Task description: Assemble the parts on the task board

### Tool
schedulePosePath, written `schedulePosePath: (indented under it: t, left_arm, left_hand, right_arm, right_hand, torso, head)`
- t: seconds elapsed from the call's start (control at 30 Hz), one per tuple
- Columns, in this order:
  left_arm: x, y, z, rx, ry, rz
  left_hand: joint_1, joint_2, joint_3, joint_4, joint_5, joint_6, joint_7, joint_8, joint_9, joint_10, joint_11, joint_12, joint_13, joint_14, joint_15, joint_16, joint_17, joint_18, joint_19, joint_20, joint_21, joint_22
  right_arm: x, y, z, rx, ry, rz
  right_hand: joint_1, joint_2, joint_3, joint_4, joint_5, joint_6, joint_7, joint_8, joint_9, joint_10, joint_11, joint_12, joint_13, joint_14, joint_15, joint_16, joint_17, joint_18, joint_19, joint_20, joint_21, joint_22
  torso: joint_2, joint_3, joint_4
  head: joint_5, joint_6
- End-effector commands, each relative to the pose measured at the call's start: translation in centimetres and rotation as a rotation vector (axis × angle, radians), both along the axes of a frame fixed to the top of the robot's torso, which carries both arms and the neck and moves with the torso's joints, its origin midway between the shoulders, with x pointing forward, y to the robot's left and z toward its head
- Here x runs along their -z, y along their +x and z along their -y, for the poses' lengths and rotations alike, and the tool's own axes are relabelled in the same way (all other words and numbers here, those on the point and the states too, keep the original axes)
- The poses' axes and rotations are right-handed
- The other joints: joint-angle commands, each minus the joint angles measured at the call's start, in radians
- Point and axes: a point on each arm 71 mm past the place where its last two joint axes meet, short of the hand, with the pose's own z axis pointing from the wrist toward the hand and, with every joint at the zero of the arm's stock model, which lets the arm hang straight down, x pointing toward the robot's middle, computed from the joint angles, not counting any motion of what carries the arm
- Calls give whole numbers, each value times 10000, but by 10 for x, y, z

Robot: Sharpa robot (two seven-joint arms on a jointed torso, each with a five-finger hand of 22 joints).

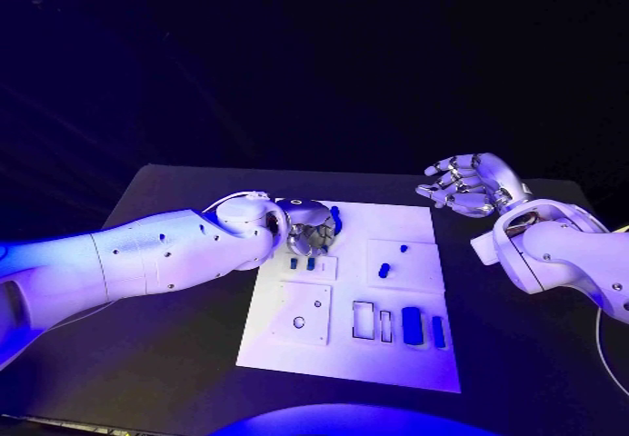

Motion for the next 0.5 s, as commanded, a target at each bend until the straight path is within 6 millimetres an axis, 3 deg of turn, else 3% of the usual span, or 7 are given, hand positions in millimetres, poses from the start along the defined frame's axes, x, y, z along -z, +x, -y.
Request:
schedulePosePath:
  t: [0.03, 0.27, 0.5]
  left_arm:
    - [2, -1, 2, 114, 178, -205]
    - [3, -1, 3, 141, 223, -222]
    - [1, 0, 5, 191, 43, -34]
  left_hand:
    - [147, 22, 172, -84, -48, 244, -75, -34, -53, 267, -75, -100, -77, 205, -61, 235, 282, 47, 208, -45, 292, 339]
    - [290, 123, 434, -466, -122, 628, -147, -113, -141, 720, -189, -336, -220, 564, -171, 647, 787, -52, 537, -156, 868, 994]
    - [299, 150, 571, -698, -191, 670, -115, -265, -221, 859, -175, -528, -302, 709, -171, 812, 969, -108, 696, -183, 1187, 1356]
  right_arm:
    - [0, 0, -2, -204, 157, -34]
    - [1, 0, -1, -204, 203, -84]
    - [1, 0, -1, -210, 218, -99]
  right_hand:
    - [18, -98, 67, 18, 51, -12, 69, 37, -13, 12, 71, -50, -119, -42, 11, -124, -57, 104, 0, 71, -75, -105]
    - [7, -99, 67, 20, 50, -27, 81, 39, -26, 12, 85, -77, -208, -55, 29, -214, -98, 105, -8, 89, -128, -187]
    - [-8, -101, 64, 20, 50, -44, 95, 44, -41, 14, 101, -98, -314, -84, 51, -331, -150, 105, -25, 113, -199, -293]
  torso:
    - [2, -2, -6]
    - [1, -5, -5]
    - [1, -8, 1]
  head:
    - [4, -11]
    - [-8, -19]
    - [-10, -12]
